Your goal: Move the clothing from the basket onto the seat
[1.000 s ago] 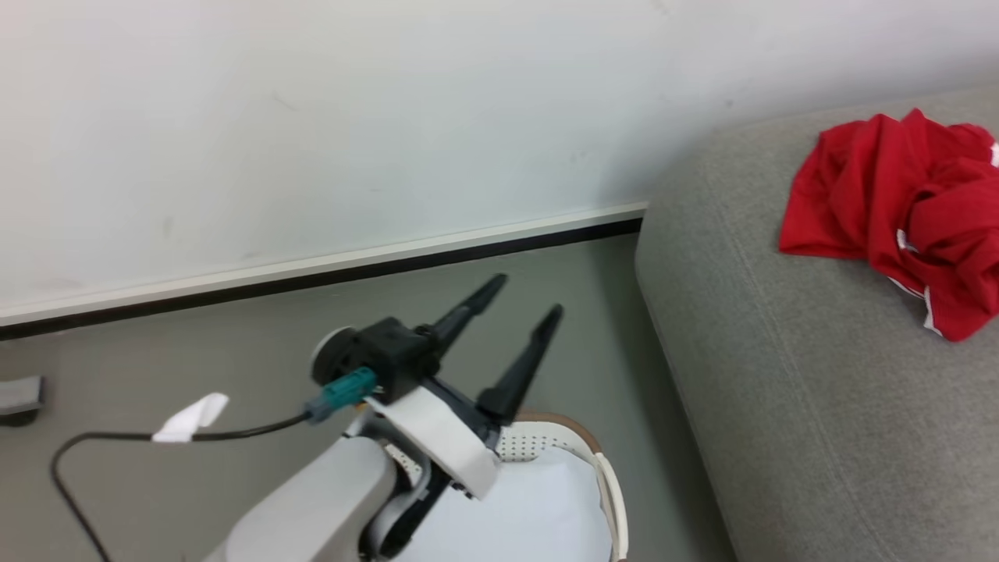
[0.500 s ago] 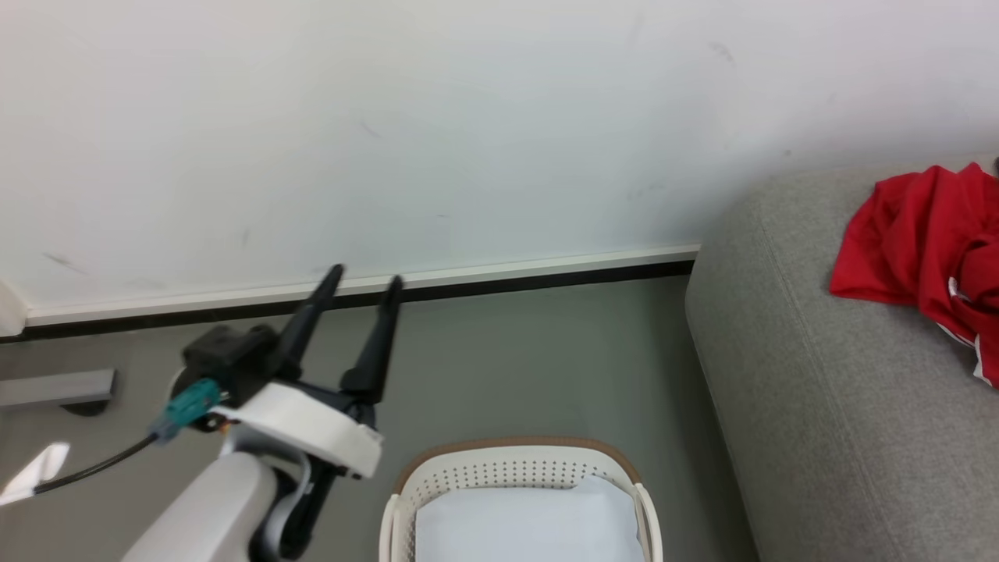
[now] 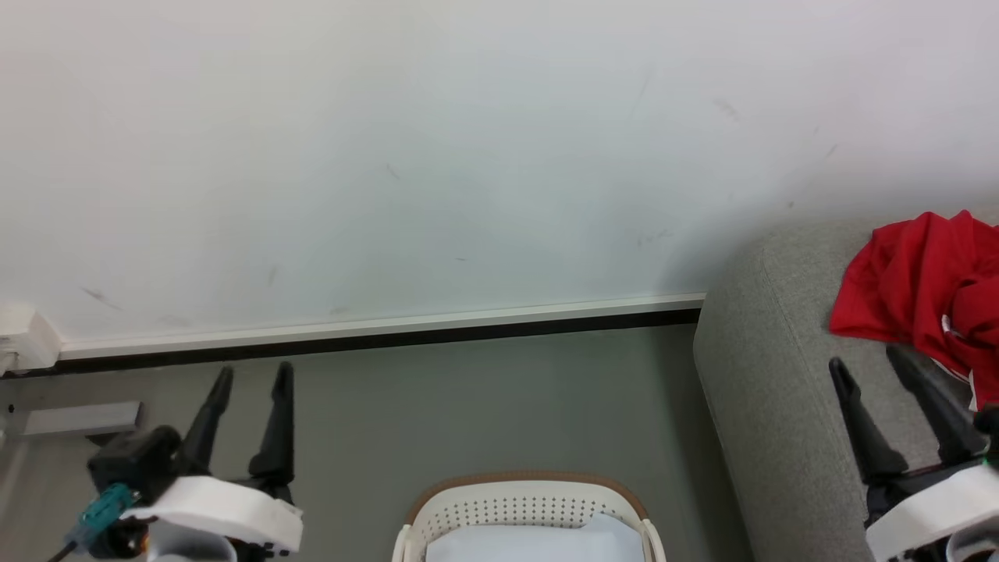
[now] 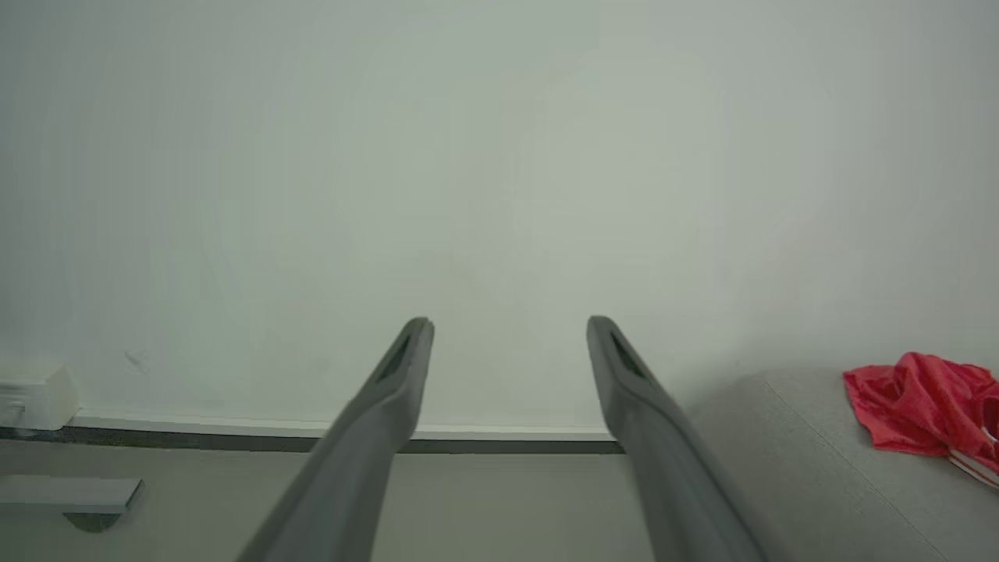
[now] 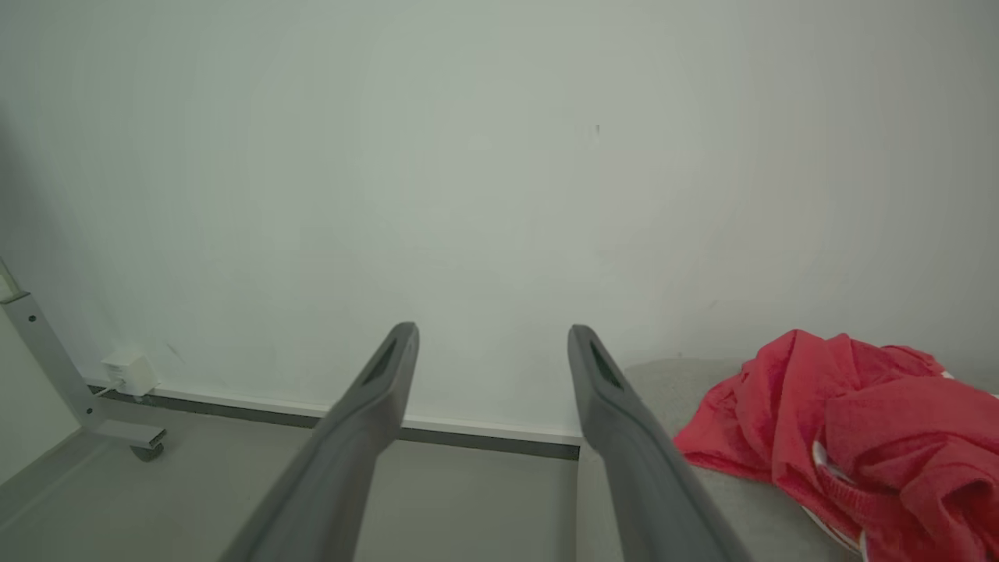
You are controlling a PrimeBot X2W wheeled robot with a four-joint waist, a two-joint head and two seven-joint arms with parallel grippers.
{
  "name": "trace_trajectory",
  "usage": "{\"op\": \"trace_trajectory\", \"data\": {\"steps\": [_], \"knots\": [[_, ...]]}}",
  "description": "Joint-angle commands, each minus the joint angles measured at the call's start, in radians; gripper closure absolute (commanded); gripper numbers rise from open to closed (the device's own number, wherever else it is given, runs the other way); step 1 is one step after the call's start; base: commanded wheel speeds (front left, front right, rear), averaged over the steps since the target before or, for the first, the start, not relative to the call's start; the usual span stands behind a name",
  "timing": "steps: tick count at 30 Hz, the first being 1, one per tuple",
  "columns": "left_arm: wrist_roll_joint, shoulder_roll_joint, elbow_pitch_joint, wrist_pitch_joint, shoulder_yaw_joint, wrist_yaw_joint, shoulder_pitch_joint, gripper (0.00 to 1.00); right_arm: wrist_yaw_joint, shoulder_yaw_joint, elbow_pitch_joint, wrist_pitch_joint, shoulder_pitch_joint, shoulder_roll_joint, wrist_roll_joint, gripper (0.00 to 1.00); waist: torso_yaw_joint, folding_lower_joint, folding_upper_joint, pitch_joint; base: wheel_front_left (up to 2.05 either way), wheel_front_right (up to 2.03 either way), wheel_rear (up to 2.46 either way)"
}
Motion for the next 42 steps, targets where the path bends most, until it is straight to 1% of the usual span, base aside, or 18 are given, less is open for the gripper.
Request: {"op": "trace_trajectory", "data": {"steps": [1, 2, 3, 4, 8, 11, 14, 15, 20, 23, 29, 30, 34, 42], "knots": [[0.017, -0.020, -0.002, 0.000, 0.031, 0.003, 0.039, 0.00, -0.002, 0.004, 0.016, -0.024, 0.027, 0.014, -0.020, 0.00, 0.000, 0.0001, -0.0001, -0.007, 0.00, 0.00, 0.00], [0.017, -0.020, -0.002, 0.000, 0.031, 0.003, 0.039, 0.00, -0.002, 0.004, 0.016, -0.024, 0.027, 0.014, -0.020, 0.00, 0.000, 0.0001, -0.0001, -0.007, 0.00, 0.00, 0.00], [0.033, -0.043, 0.003, 0.000, 0.079, -0.003, 0.082, 0.00, -0.002, 0.016, 0.039, -0.062, 0.053, 0.036, -0.051, 0.00, -0.001, 0.0001, -0.0001, -0.012, 0.00, 0.00, 0.00], [0.044, -0.054, 0.005, 0.000, 0.100, -0.007, 0.100, 0.00, -0.002, 0.022, 0.053, -0.086, 0.064, 0.046, -0.066, 0.00, -0.001, 0.0001, -0.0001, -0.014, 0.00, 0.00, 0.00], [0.129, -0.080, 0.031, 0.000, 0.154, -0.022, 0.162, 0.00, -0.002, 0.027, 0.105, -0.169, 0.093, 0.090, -0.111, 0.00, -0.002, 0.0001, -0.0001, -0.021, 0.00, 0.00, 0.00], [0.172, -0.113, 0.045, 0.000, 0.189, -0.049, 0.191, 0.00, -0.002, 0.015, 0.133, -0.197, 0.105, 0.117, -0.140, 0.00, -0.002, 0.0001, -0.0001, -0.022, 0.00, 0.00, 0.00], [0.209, -0.150, 0.065, 0.000, 0.224, -0.081, 0.209, 0.00, -0.002, -0.001, 0.149, -0.205, 0.119, 0.151, -0.169, 0.00, -0.003, 0.0001, -0.0001, -0.022, 0.00, 0.00, 0.00], [0.209, -0.150, 0.065, 0.000, 0.224, -0.081, 0.209, 0.00, -0.002, -0.001, 0.149, -0.205, 0.119, 0.151, -0.169, 0.00, -0.003, 0.0001, -0.0001, -0.022, 0.00, 0.00, 0.00], [0.261, -0.203, 0.091, 0.000, 0.275, -0.129, 0.213, 0.00, -0.002, -0.041, 0.135, -0.205, 0.130, 0.195, -0.198, 0.00, -0.006, 0.0001, -0.0001, -0.020, 0.00, 0.00, 0.00], [0.289, -0.232, 0.109, 0.000, 0.301, -0.155, 0.206, 0.00, -0.002, -0.047, 0.133, -0.205, 0.131, 0.205, -0.203, 0.00, -0.007, 0.0001, -0.0001, -0.020, 0.00, 0.00, 0.00], [0.336, -0.263, 0.131, 0.000, 0.343, -0.198, 0.186, 0.00, -0.002, -0.045, 0.131, -0.205, 0.121, 0.204, -0.199, 0.00, -0.007, 0.0001, -0.0001, -0.020, 0.00, 0.00, 0.00], [0.324, -0.266, 0.131, 0.000, 0.340, -0.198, 0.191, 1.00, 0.000, -0.044, 0.136, -0.200, 0.120, 0.207, -0.202, 1.00, -0.007, 0.0001, -0.0001, -0.020, 0.00, 0.00, 0.00], [0.314, -0.279, 0.164, 0.005, 0.335, -0.198, 0.204, 1.00, 0.000, -0.041, 0.166, -0.193, 0.138, 0.217, -0.194, 1.00, -0.007, 0.0001, -0.0001, -0.020, 0.00, 0.00, 0.00], [0.170, -0.284, 0.160, 0.050, 0.352, -0.206, 0.186, 1.00, 0.000, -0.069, 0.162, -0.155, 0.130, 0.228, -0.053, 1.00, -0.004, 0.0001, -0.0001, -0.018, 0.00, 0.00, 0.00]]}}
